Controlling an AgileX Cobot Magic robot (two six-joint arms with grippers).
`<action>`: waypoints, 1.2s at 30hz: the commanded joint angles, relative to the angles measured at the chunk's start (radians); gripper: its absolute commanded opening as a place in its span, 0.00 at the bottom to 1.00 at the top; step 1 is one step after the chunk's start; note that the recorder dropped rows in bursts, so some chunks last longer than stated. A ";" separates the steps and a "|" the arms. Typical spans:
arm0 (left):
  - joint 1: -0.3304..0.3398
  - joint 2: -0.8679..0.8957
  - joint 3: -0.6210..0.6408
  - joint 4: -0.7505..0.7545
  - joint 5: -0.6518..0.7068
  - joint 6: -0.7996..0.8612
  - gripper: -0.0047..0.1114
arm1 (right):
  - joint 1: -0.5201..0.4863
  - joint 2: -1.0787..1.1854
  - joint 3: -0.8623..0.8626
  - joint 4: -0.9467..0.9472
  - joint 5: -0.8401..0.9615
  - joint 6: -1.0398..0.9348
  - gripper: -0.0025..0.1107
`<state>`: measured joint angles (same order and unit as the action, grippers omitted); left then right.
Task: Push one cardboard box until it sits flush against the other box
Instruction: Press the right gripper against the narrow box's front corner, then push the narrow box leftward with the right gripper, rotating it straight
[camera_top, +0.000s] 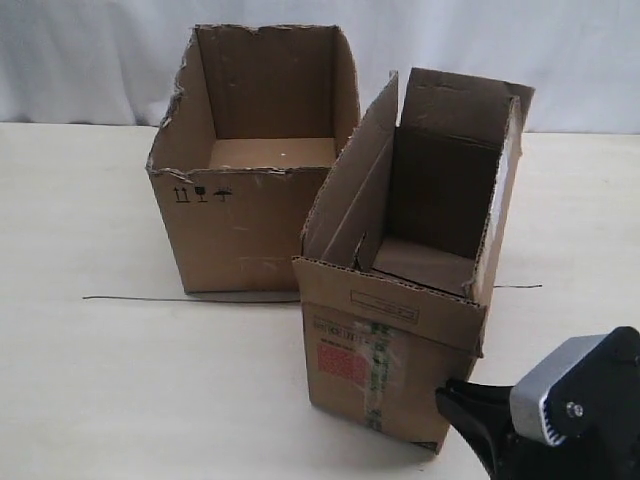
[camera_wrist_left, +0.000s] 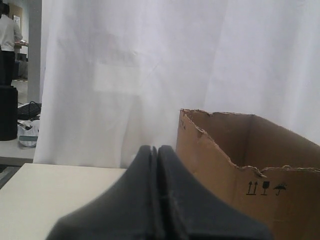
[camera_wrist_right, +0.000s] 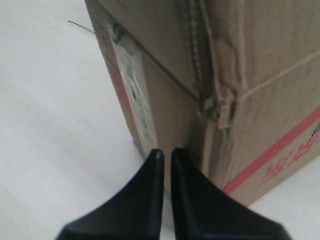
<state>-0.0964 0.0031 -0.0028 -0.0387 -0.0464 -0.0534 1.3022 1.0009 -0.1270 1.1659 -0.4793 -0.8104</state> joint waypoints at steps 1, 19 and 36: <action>-0.009 -0.003 0.003 0.001 -0.009 -0.005 0.04 | 0.001 0.003 0.004 -0.045 0.100 0.024 0.07; -0.009 -0.003 0.003 0.001 -0.009 -0.005 0.04 | 0.001 0.003 0.004 0.059 -0.188 -0.063 0.07; -0.009 -0.003 0.003 0.003 -0.009 -0.005 0.04 | 0.001 0.113 0.004 0.060 -0.263 -0.013 0.07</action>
<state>-0.0964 0.0031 -0.0028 -0.0387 -0.0464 -0.0534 1.3022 1.0946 -0.1270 1.2277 -0.6872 -0.8327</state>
